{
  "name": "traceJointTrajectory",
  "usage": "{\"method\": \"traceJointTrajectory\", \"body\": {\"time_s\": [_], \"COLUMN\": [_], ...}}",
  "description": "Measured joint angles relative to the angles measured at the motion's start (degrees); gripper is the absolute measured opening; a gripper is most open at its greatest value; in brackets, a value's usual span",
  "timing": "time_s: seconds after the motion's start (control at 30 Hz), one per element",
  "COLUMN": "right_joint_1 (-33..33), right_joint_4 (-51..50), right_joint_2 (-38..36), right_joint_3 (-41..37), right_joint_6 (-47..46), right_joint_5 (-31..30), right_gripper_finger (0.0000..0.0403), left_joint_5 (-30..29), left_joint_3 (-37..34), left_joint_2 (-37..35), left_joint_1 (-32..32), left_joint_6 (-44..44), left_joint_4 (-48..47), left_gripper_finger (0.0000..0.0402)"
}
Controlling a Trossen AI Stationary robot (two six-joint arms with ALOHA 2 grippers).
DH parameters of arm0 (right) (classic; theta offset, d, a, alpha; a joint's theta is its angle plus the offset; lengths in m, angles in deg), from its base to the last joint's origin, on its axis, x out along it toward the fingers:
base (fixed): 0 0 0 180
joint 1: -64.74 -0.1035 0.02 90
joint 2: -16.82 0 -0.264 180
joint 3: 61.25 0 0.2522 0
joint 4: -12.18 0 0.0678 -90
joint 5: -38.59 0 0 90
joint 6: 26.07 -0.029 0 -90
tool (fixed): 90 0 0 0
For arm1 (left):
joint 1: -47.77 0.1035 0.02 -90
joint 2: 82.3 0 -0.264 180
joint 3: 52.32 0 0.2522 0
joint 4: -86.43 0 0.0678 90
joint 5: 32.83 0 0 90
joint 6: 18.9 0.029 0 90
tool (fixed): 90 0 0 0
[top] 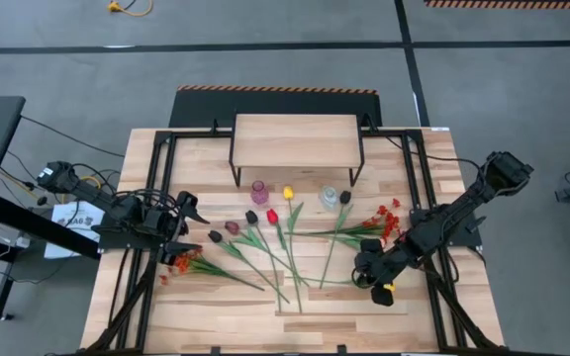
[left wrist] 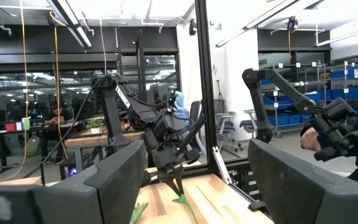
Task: Pick and place flowers into a vace then onto a shelf
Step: Put the bottom yellow tulip into the violet vase
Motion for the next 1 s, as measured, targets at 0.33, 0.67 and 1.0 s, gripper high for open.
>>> {"method": "traceJointTrajectory", "body": {"time_s": [0.33, 0.67, 1.0], "right_joint_1": [2.65, 3.01, 3.01], "right_joint_4": [2.31, -24.13, -45.28], "right_joint_2": [-1.96, -1.96, -1.96], "right_joint_3": [1.46, 15.55, 26.23], "right_joint_6": [5.55, 10.21, 30.63], "right_joint_5": [-3.22, -10.88, -24.02], "right_gripper_finger": [0.0001, 0.0001, 0.0001], "left_joint_5": [-0.58, -8.55, -8.9], "left_joint_3": [0.0, 0.63, 5.84], "left_joint_2": [5.83, 20.21, 27.79], "left_joint_1": [0.0, 0.02, 0.02], "left_joint_6": [-1.75, -2.25, -2.25], "left_joint_4": [5.36, 20.16, 20.66], "left_gripper_finger": [0.0275, 0.0275, 0.0275]}}
